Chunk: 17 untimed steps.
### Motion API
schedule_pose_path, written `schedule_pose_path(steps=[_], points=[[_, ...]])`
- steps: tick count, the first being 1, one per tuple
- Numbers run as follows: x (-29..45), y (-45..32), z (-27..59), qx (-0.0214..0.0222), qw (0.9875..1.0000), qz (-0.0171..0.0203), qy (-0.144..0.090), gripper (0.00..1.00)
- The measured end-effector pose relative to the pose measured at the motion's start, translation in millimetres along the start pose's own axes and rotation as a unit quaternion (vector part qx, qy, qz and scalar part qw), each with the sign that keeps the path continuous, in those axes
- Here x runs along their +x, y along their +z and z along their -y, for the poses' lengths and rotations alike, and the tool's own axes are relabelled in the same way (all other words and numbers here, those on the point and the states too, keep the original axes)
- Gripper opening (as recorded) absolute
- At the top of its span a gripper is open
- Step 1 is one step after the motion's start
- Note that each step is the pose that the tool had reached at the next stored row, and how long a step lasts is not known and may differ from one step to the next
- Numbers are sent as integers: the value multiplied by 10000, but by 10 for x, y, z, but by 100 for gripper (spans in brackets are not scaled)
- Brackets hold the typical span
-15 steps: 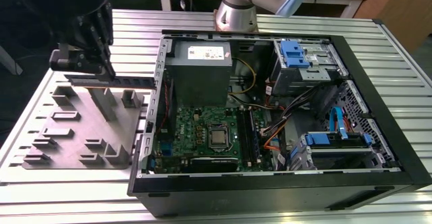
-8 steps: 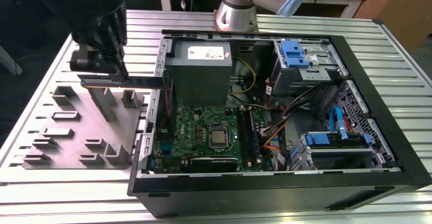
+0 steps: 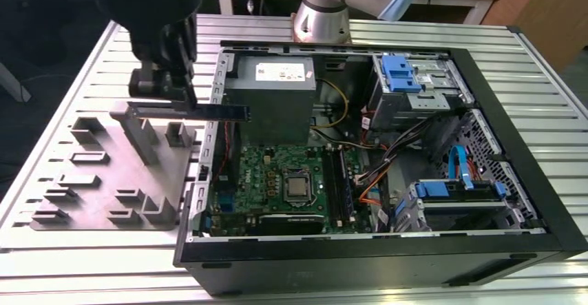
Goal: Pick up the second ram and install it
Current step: 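Pick up the second ram and move it above second insertion slot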
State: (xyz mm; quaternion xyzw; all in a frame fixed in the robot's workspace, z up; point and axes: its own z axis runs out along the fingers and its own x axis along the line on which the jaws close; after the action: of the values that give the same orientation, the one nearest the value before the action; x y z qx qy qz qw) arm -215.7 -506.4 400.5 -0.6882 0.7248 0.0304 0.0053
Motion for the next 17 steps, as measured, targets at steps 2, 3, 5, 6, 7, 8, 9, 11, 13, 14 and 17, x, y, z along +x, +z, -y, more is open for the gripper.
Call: schedule_pose_path(steps=[2, 3, 5, 6, 7, 8, 9, 11, 13, 14, 17], points=[[-3, -1, 59, 0, 10000, 0, 0, 8], [-5, -2, 91, 0, 10000, 0, 0, 8], [-8, -4, 148, 0, 10000, 0, 1, 8], [-9, -5, 177, 0, 10000, 0, 1, 8], [-11, -6, 206, 0, 10000, 0, 1, 8], [-12, -6, 236, 0, 10000, 0, 1, 8], [-14, -8, 265, 0, 10000, 0, 1, 8], [-17, -9, 328, 0, 10000, 0, 1, 8], [-21, -11, 388, 0, 10000, 0, 1, 8], [-23, -11, 417, 0, 10000, 0, 1, 8], [-28, -13, 502, 0, 10000, 0, 1, 8]])
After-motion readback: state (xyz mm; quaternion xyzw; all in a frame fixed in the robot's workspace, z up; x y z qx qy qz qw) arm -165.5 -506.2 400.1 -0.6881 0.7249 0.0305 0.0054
